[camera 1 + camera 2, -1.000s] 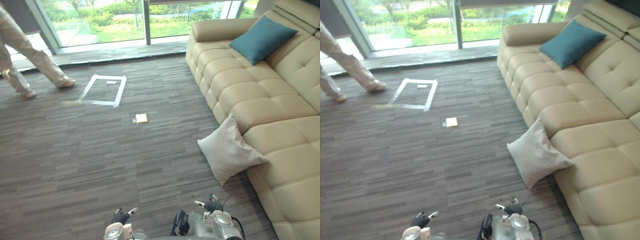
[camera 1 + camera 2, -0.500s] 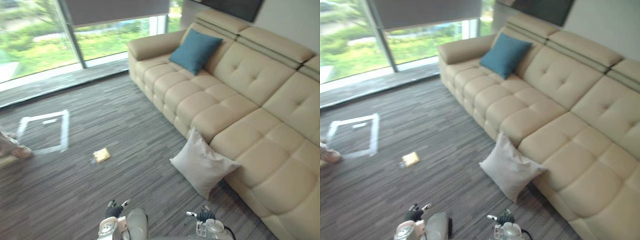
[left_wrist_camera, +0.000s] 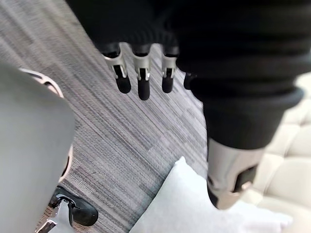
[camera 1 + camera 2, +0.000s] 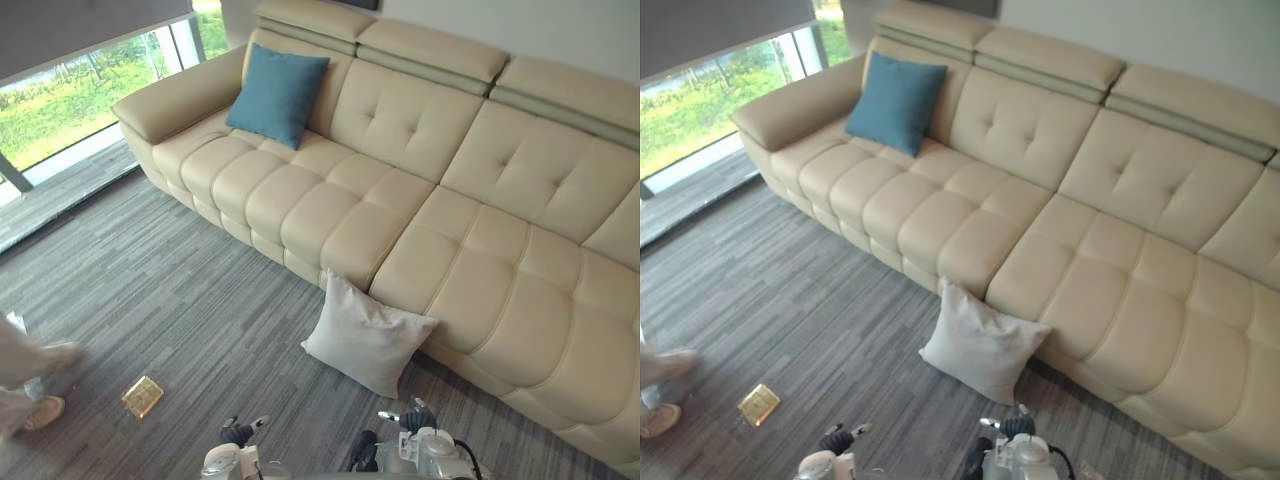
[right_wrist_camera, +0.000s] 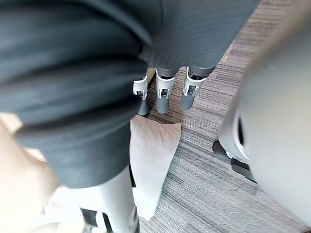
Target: Pick up cushions and gather them together orderly.
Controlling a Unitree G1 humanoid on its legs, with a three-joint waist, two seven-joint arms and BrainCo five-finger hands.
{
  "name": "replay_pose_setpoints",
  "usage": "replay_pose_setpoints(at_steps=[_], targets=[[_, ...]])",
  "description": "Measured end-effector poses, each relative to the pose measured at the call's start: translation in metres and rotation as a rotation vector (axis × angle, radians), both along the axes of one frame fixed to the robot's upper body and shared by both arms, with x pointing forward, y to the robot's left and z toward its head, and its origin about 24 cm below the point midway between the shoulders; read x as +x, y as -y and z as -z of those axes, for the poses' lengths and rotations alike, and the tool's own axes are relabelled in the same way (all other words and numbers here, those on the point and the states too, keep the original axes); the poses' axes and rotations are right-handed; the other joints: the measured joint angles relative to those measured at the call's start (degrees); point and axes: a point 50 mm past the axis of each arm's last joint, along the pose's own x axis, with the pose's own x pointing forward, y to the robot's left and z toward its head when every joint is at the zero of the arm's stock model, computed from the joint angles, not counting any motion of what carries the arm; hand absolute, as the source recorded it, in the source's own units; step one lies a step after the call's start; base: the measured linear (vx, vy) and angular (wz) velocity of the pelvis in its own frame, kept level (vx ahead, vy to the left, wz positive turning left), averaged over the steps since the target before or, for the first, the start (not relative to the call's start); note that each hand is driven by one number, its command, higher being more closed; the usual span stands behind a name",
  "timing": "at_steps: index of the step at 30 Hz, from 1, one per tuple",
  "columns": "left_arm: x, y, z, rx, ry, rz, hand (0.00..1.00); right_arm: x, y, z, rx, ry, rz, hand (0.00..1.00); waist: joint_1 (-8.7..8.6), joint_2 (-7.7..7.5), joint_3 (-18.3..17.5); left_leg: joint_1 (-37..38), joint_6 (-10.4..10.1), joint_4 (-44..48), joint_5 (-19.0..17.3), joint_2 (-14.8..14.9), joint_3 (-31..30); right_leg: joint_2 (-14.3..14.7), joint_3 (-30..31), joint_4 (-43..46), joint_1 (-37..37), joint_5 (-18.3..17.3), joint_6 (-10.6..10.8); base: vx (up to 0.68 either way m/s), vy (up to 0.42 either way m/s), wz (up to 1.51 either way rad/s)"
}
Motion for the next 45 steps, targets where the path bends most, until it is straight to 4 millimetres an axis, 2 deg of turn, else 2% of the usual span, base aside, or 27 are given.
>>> replay_pose_setpoints(at_steps=[1, 2, 3, 5, 7, 9, 10, 11, 12, 13, 18, 20, 22, 25, 26, 27, 29, 32, 36, 39, 41, 44, 45], targets=[[0.001, -0.001, -0.001, 0.003, 0.005, 0.000, 0.00, -0.001, 0.001, 0.000, -0.001, -0.001, 0.002, 0.00, -0.03, -0.07, 0.1, -1.7, 0.0, 5.4, 0.1, 1.0, -1.0, 0.5, 0.1, -0.2, 1.1, -0.7, 0.1, 0.28, -0.138, -0.03], [0.005, -0.003, -0.003, 0.008, 0.025, -0.006, 0.00, -0.002, 0.000, 0.000, 0.002, 0.000, 0.004, 0.00, 0.02, -0.05, 0.3, -6.2, 1.1, 17.1, 2.3, 3.2, -3.2, 1.5, 0.5, -1.5, 3.3, -1.4, 0.0, 0.24, -0.099, -0.23], [0.003, -0.005, -0.004, 0.009, 0.035, -0.028, 0.00, -0.003, -0.001, 0.001, 0.003, -0.007, 0.002, 0.00, 0.49, -0.48, 0.8, -10.4, 1.5, 26.5, 2.4, 4.8, -5.2, 2.2, 1.8, -2.7, 5.2, -1.8, -0.3, 0.27, -0.045, -0.44], [0.003, -0.008, -0.005, 0.014, 0.049, -0.045, 0.00, -0.004, -0.001, 0.002, 0.001, -0.021, 0.010, 0.00, 0.80, -0.52, 0.8, -14.5, 1.5, 30.5, -1.6, 4.7, -7.3, 2.5, 4.8, -3.4, 7.1, -2.3, -0.6, 0.21, 0.045, -0.79], [0.005, -0.009, -0.007, 0.018, 0.066, -0.053, 0.00, -0.003, -0.002, 0.001, 0.000, -0.019, 0.017, 0.00, 1.15, -0.86, 1.0, -18.1, 1.8, 24.9, -4.2, 3.0, -8.5, 2.1, 9.2, -4.1, 8.2, -2.4, -0.3, 0.23, 0.133, -1.12], [0.008, -0.009, -0.009, 0.020, 0.082, -0.056, 0.00, -0.002, -0.003, 0.001, -0.001, -0.018, 0.019, 0.00, 1.83, -1.10, 1.2, -20.8, 1.7, 14.3, -3.8, -0.1, -15.9, 1.5, 13.8, -3.6, 8.5, -3.1, 2.2, 0.21, 0.268, -1.13], [0.008, -0.007, -0.009, 0.015, 0.083, -0.059, 0.00, -0.002, -0.003, 0.001, -0.005, -0.018, 0.018, 0.00, 2.01, -0.85, 1.1, -20.9, 0.6, 8.8, -1.6, -1.5, -21.1, 1.5, 15.7, -2.5, 7.9, -4.0, 3.4, 0.17, 0.331, -0.98], [0.008, -0.008, -0.009, 0.012, 0.087, -0.069, 0.00, -0.004, -0.003, 0.002, -0.007, -0.023, 0.013, 0.00, 2.59, -0.82, 1.1, -20.2, -0.2, 8.6, 0.8, -2.4, -22.0, 1.4, 17.5, -1.5, 7.6, -4.8, 4.4, 0.47, 0.575, -1.62], [0.004, -0.023, -0.008, 0.042, 0.068, -0.102, 0.00, -0.015, -0.021, 0.008, 0.022, -0.073, -0.046, 0.00, 3.18, -4.40, -0.8, -18.1, 2.0, 7.4, -0.7, -4.9, -15.2, -1.2, 23.1, -6.5, 7.7, -0.8, 6.0, 0.51, 0.571, -1.49], [0.003, -0.023, -0.008, 0.043, 0.062, -0.099, 0.00, -0.015, -0.022, 0.008, 0.021, -0.072, -0.056, 0.00, 3.22, -4.40, -0.8, -17.0, 2.1, 6.8, -0.7, -5.4, -15.0, -1.6, 23.3, -6.9, 8.0, -0.3, 5.6, 0.53, 0.475, -1.33], [0.005, -0.019, -0.005, 0.034, 0.037, -0.082, 0.00, -0.019, -0.021, 0.009, 0.020, -0.078, -0.049, 0.00, 3.33, -4.04, -1.6, -13.3, 2.7, 4.6, -1.1, -5.5, -14.5, -1.7, 23.5, -6.4, 8.8, -0.2, 5.6, 0.14, 0.036, -0.30], [0.002, -0.013, -0.003, 0.017, 0.023, -0.081, 0.00, -0.016, -0.020, 0.008, 0.016, -0.070, -0.053, 0.00, 3.41, -2.83, -1.7, -9.6, 3.0, 0.2, -1.2, -4.6, -11.8, -1.6, 22.9, -1.7, 7.1, -0.2, 6.0, 0.07, -0.015, -0.65], [0.001, -0.007, -0.002, 0.004, 0.018, -0.074, 0.00, -0.012, -0.013, 0.006, -0.005, -0.053, -0.054, 0.00, 3.34, -1.45, -1.2, -6.5, 3.1, -2.0, -1.1, -3.9, -9.4, -2.0, 21.1, 6.5, 3.4, -0.3, 6.1, 0.02, -0.033, -0.62], [0.000, -0.007, -0.002, 0.010, 0.016, -0.056, 0.00, -0.011, -0.011, 0.005, -0.010, -0.044, -0.051, 0.00, 2.95, -1.15, -1.0, -3.9, 3.1, -3.3, -1.1, -3.7, -9.4, -4.1, 17.4, 15.1, 0.3, -1.3, 6.2, 0.01, -0.043, -0.09], [-0.002, -0.010, -0.001, 0.020, 0.010, -0.052, 0.00, -0.012, -0.014, 0.006, -0.001, -0.048, -0.053, 0.00, 2.90, -2.16, -1.6, -4.0, 3.1, -3.3, -1.1, -4.0, -10.0, -4.2, 16.3, 14.0, 0.4, -3.1, 6.3, 0.05, -0.095, 0.30], [-0.004, -0.014, -0.002, 0.033, 0.010, -0.051, 0.00, -0.017, -0.016, 0.007, 0.006, -0.062, -0.049, 0.00, 2.98, -3.40, -2.0, -4.6, 3.0, -2.8, -1.1, -4.5, -11.1, -4.1, 15.1, 10.1, 2.0, -3.2, 6.3, 0.05, -0.089, 0.28], [-0.001, -0.013, -0.002, 0.029, 0.015, -0.050, 0.00, -0.019, -0.011, 0.008, 0.001, -0.064, -0.020, 0.00, 3.03, -3.33, -2.4, -5.2, 2.6, -3.2, -0.9, -4.0, -12.1, -3.3, 14.2, 5.2, 4.0, -3.3, 6.5, 0.04, -0.103, 0.13], [-0.001, -0.009, -0.002, 0.022, 0.015, -0.052, 0.00, -0.018, -0.007, 0.007, -0.010, -0.061, -0.011, 0.00, 3.02, -2.31, -2.2, -6.2, 2.1, -3.3, -0.6, -3.7, -12.0, -2.4, 13.0, -0.5, 6.4, -3.3, 6.5, 0.01, -0.087, -0.05], [-0.003, -0.008, -0.001, 0.019, 0.012, -0.060, 0.00, -0.019, -0.006, 0.007, -0.014, -0.065, -0.001, 0.00, 3.05, -2.21, -2.3, -6.2, 2.0, -2.7, -0.5, -3.5, -12.9, -2.1, 11.7, -2.2, 7.8, -3.2, 6.5, -0.03, -0.036, 0.11], [0.001, -0.012, -0.004, 0.026, 0.036, -0.077, 0.00, -0.018, -0.006, 0.007, -0.017, -0.058, 0.006, 0.00, 3.07, -3.21, -1.6, -9.9, 1.9, 0.5, -0.6, -3.5, -14.1, -2.4, 10.3, -1.6, 6.6, -3.2, 6.5, -0.08, -0.015, 0.27], [0.011, -0.016, -0.009, 0.039, 0.069, -0.079, 0.00, -0.011, -0.005, 0.004, -0.030, -0.043, 0.016, 0.00, 3.16, -3.32, 0.0, -14.4, 1.7, 4.9, -0.9, -3.3, -15.8, -2.6, 9.5, 0.8, 3.6, -3.3, 6.5, -0.14, -0.010, 0.28], [0.035, -0.019, -0.019, 0.056, 0.139, -0.106, 0.00, 0.011, 0.001, -0.004, -0.052, 0.017, 0.028, 0.00, 3.32, -3.54, 4.2, -23.7, 2.0, 14.3, -2.8, -2.9, -17.9, -3.6, 8.9, 9.6, -4.5, -4.8, 5.9, -0.21, 0.012, 0.15], [0.045, -0.020, -0.024, 0.058, 0.170, -0.115, 0.00, 0.021, 0.004, -0.009, -0.063, 0.045, 0.027, 0.00, 3.34, -3.76, 6.0, -27.4, 1.9, 18.3, -4.3, -2.9, -18.5, -4.4, 9.1, 14.0, -8.2, -6.9, 5.8, -0.20, 0.003, 0.06]])
